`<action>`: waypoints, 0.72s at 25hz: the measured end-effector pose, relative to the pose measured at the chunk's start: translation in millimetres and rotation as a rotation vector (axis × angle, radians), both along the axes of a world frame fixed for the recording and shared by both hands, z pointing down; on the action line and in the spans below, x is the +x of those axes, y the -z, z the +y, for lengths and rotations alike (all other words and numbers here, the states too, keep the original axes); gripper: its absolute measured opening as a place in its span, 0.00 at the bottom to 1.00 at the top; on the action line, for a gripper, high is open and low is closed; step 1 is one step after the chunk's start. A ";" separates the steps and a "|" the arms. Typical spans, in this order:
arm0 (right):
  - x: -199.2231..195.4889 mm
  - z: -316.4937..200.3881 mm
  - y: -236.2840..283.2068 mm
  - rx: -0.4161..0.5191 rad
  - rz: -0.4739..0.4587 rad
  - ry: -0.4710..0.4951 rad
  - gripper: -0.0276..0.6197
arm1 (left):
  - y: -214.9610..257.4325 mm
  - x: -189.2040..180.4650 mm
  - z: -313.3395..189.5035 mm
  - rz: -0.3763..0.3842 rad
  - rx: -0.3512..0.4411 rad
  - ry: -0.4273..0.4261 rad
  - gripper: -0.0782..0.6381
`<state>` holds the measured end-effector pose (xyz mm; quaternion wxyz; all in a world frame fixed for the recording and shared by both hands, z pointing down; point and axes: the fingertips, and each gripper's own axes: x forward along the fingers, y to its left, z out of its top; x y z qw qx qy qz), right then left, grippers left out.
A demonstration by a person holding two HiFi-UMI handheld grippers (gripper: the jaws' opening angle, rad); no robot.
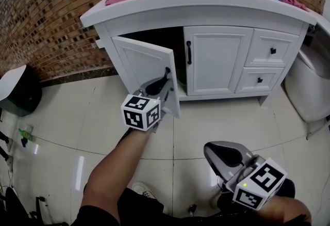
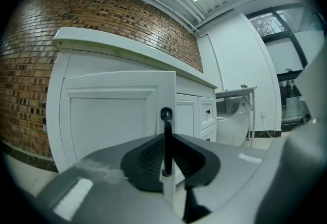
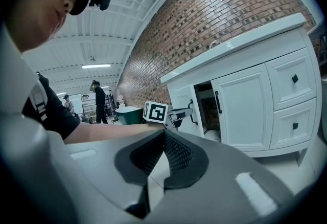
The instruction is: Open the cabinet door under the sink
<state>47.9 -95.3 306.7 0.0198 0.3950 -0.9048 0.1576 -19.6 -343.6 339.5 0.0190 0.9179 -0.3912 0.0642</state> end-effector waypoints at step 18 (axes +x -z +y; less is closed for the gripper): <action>-38.0 3.3 -2.1 0.014 0.041 0.054 0.05 | -0.5 -58.5 47.9 -0.001 -0.009 0.014 0.17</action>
